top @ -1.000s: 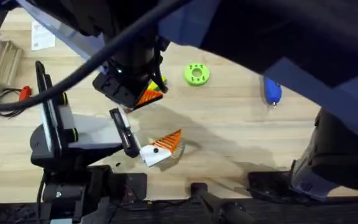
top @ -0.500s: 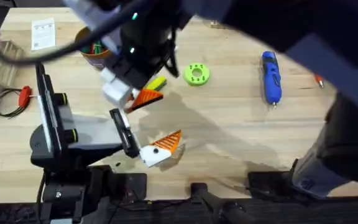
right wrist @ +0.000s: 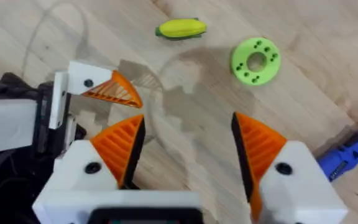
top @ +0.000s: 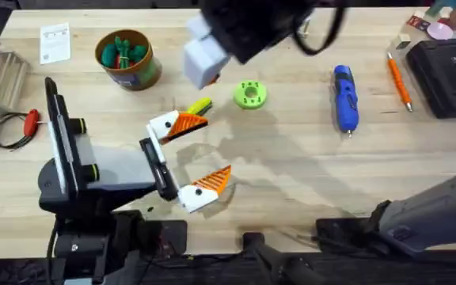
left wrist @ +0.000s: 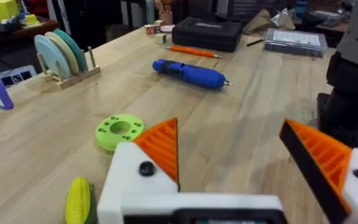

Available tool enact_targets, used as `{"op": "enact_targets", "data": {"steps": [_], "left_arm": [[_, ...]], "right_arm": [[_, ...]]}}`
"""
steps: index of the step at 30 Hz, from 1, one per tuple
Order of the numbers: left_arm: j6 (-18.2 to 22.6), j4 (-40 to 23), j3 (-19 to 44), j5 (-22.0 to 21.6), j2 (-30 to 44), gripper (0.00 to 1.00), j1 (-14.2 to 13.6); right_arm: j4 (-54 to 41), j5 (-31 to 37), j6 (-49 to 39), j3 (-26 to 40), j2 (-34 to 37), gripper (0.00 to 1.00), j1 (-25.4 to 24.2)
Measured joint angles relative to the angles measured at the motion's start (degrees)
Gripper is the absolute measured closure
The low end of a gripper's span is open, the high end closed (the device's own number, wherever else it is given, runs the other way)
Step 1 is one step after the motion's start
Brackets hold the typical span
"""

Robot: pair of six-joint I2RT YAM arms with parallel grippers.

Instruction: Pick up the gripper from the table and insert it into the empty holder that is missing its gripper. Then pick up a screw, insert it into the mounting hole, and use the screwdriver to tighten it. Finally, clean up the table by picking up the vegetable and placing it into the bucket.

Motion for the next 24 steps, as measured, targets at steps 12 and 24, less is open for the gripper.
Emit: {"op": "enact_targets", "data": {"steps": [12, 24], "left_arm": [[0.00, 0.00, 0.00, 0.00, 0.00, 0.015, 0.00], [0.00, 0.00, 0.00, 0.00, 0.00, 0.015, 0.00]], "right_arm": [[-0.57, 0.73, 3.09, -4.90, -1.85, 0.157, -5.80], [3.39, 0.89, 5.21, -18.78, -7.20, 0.157, -9.11]]}}
